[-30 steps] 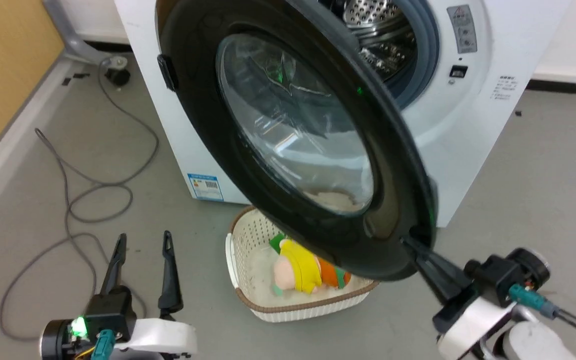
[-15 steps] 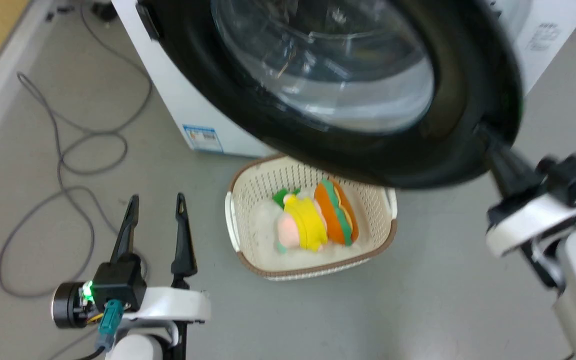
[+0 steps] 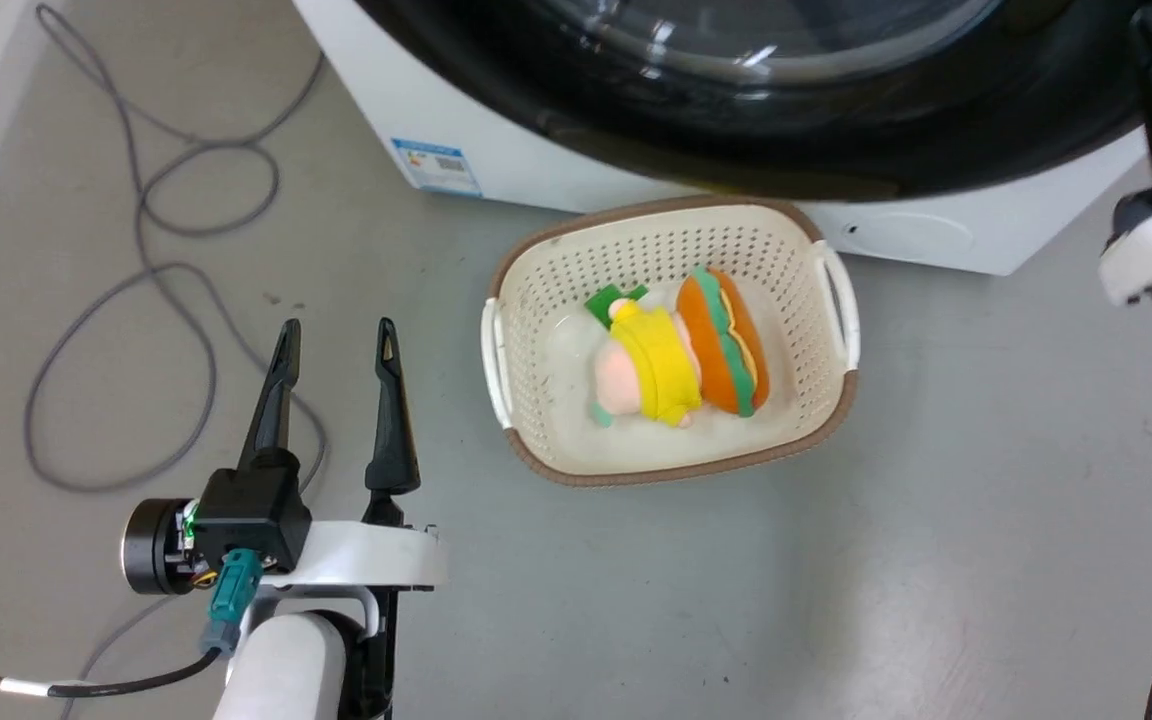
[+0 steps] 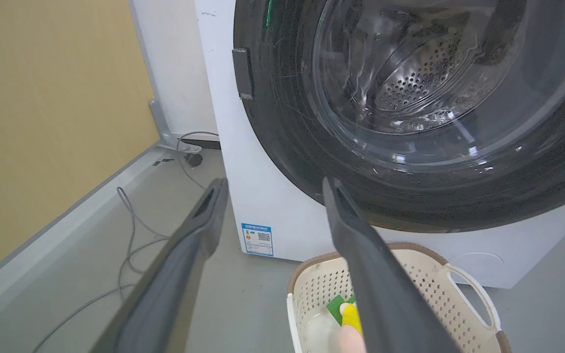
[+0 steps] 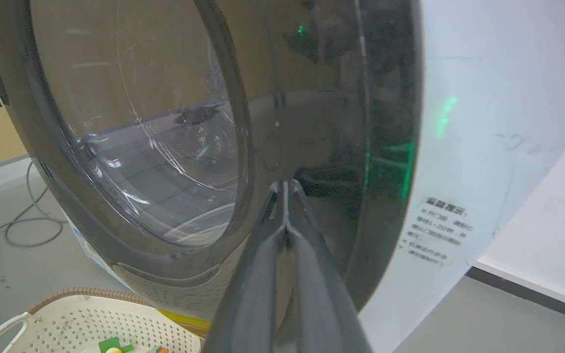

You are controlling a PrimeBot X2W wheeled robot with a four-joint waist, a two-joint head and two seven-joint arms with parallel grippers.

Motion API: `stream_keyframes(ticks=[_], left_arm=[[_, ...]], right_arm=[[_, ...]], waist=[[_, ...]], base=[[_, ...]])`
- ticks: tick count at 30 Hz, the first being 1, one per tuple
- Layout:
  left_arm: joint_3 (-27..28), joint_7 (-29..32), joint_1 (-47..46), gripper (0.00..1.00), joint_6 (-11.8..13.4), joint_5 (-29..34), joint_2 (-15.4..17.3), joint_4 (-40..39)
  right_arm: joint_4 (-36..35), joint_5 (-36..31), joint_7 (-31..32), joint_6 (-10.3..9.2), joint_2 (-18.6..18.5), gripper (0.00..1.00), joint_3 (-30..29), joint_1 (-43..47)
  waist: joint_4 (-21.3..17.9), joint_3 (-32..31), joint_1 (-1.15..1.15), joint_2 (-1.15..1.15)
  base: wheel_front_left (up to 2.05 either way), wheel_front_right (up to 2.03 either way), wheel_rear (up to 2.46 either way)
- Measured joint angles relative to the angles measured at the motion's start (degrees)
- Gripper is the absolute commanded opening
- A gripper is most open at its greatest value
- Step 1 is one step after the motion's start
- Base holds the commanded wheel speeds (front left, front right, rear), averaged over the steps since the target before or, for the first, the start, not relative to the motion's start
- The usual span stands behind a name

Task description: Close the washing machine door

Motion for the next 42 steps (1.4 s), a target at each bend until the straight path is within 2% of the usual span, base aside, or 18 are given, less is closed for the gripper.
stream_keyframes(ticks=[8,13,18,24,29,34,35,37,38,39,40,41,42], left_arm=[[-0.24,0.00,-0.10,1.00,0.78,-0.51,-0.01,-0.27],[-0.03,0.00,-0.10,1.00,1.01,-0.49,-0.02,-0.25],[0.81,-0.01,0.23,1.00,1.26,-0.19,-0.07,0.11],[2.90,-0.01,2.76,1.00,1.34,1.70,-0.03,1.14],[3.94,-0.01,5.17,1.00,1.34,3.00,0.19,1.65],[4.55,-0.01,7.77,1.00,1.33,3.57,0.37,1.89],[4.65,-0.01,8.23,1.00,1.32,3.61,0.41,1.90],[4.76,0.00,9.00,1.00,1.00,3.61,0.42,1.97],[4.80,0.00,9.37,1.00,0.91,3.61,0.42,1.98],[4.87,0.00,9.75,1.00,0.90,3.60,0.42,2.00],[5.00,0.00,10.10,1.00,0.82,3.58,0.42,2.03],[5.09,0.00,10.46,1.00,0.63,3.54,0.42,2.07],[5.14,0.00,10.88,1.00,0.55,3.52,0.42,2.10]], right_arm=[[4.38,-2.30,0.00,0.01,0.02,0.00,-2.37,-3.56],[4.30,-3.28,0.00,0.00,0.85,0.00,-3.26,-3.24],[-0.90,-3.67,0.00,-0.01,1.85,0.00,-4.53,1.38],[-10.84,-5.49,0.00,-0.01,4.55,0.00,-8.22,9.66],[-17.23,-7.73,0.00,-0.02,8.10,0.00,-10.68,16.68],[-20.47,-7.94,0.00,-0.03,13.05,0.00,-12.12,24.08],[-20.76,-8.46,0.00,-0.03,13.65,0.20,-11.90,25.53],[-21.16,-8.82,0.00,-0.03,14.63,0.19,-12.05,28.26],[-21.35,-8.83,0.00,-0.04,15.11,0.25,-12.26,29.43],[-21.70,-8.83,0.00,-0.04,15.46,0.39,-12.37,30.53],[-22.04,-8.83,0.00,-0.04,15.82,0.74,-12.26,31.64],[-22.25,-8.83,0.00,-0.04,16.14,1.00,-11.98,32.77],[-22.51,-8.84,0.00,-0.04,16.49,1.00,-11.69,33.95]], waist=[[0.88,0.71,0.00,0.00],[0.54,-0.42,0.00,0.00],[-0.43,-2.92,-0.01,0.00],[-2.63,-7.46,-0.01,0.00],[-5.15,-11.64,-0.01,0.00],[-8.17,-15.32,-0.01,0.00],[-8.80,-15.96,-0.01,0.00],[-9.98,-17.26,-0.01,0.00],[-10.53,-17.85,-0.01,0.00],[-11.07,-18.44,-0.01,0.00],[-11.57,-18.99,-0.01,0.00],[-12.01,-19.55,-0.01,0.00],[-12.44,-20.12,-0.01,0.00]], base=[[0.00,0.00,0.00],[0.00,0.00,0.00],[0.00,0.00,0.00],[0.00,0.00,0.00],[0.00,0.00,0.00],[0.00,0.00,0.00],[0.00,0.00,0.00],[0.00,0.00,0.00],[0.00,0.00,0.00],[0.00,0.00,0.00],[0.00,0.00,0.00],[0.00,0.00,0.00],[0.00,0.00,0.00]])
